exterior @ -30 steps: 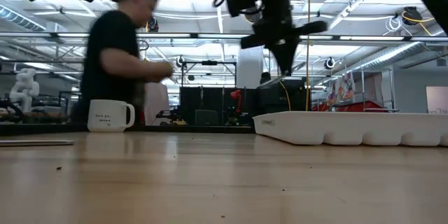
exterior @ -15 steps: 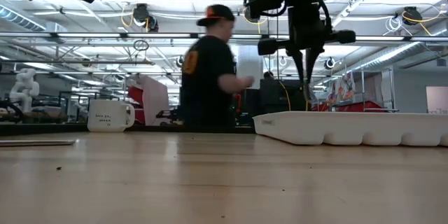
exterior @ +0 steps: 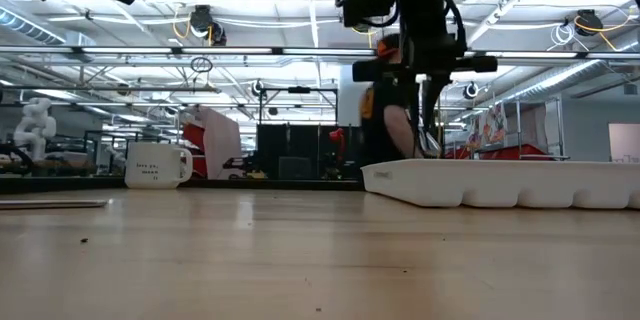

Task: Sort silverware
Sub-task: Put the top knife in the left section of the silverware tray

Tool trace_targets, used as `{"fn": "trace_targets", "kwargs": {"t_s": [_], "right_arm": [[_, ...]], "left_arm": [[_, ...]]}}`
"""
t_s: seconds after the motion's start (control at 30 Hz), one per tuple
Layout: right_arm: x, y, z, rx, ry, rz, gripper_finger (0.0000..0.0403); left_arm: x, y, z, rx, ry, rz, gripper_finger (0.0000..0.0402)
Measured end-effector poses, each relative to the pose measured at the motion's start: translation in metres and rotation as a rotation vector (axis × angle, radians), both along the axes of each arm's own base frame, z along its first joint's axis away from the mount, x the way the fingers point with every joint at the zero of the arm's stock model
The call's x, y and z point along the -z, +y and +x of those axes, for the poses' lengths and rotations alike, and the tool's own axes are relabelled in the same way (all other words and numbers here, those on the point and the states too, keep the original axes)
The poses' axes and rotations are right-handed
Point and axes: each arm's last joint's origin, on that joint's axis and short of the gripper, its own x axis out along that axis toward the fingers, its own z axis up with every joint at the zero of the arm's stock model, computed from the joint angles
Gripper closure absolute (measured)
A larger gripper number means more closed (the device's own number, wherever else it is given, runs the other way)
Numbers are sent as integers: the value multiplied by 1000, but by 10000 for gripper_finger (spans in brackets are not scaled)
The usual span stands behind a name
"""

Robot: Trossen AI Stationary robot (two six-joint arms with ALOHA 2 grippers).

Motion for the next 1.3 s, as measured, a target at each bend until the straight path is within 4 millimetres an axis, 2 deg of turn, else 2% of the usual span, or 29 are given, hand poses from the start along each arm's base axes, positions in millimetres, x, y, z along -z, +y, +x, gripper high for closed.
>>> {"fn": "trace_targets", "kwargs": {"t_s": [0.23,0.53,0.83,1.03,1.13,1.3], "right_arm": [[22,1,11,1,28,61,403],[41,0,20,-14,36,91,403],[56,0,15,-1,56,133,403],[60,0,14,61,29,120,395],[61,-1,19,123,-38,110,388],[63,-1,21,245,-94,105,351]], "left_arm": [[0,0,0,-2,0,1,391],[0,0,0,-1,3,3,391],[0,0,0,-3,2,4,391],[0,0,0,-7,2,7,391],[0,0,0,-6,4,8,391],[0,0,0,-4,6,10,391]]}}
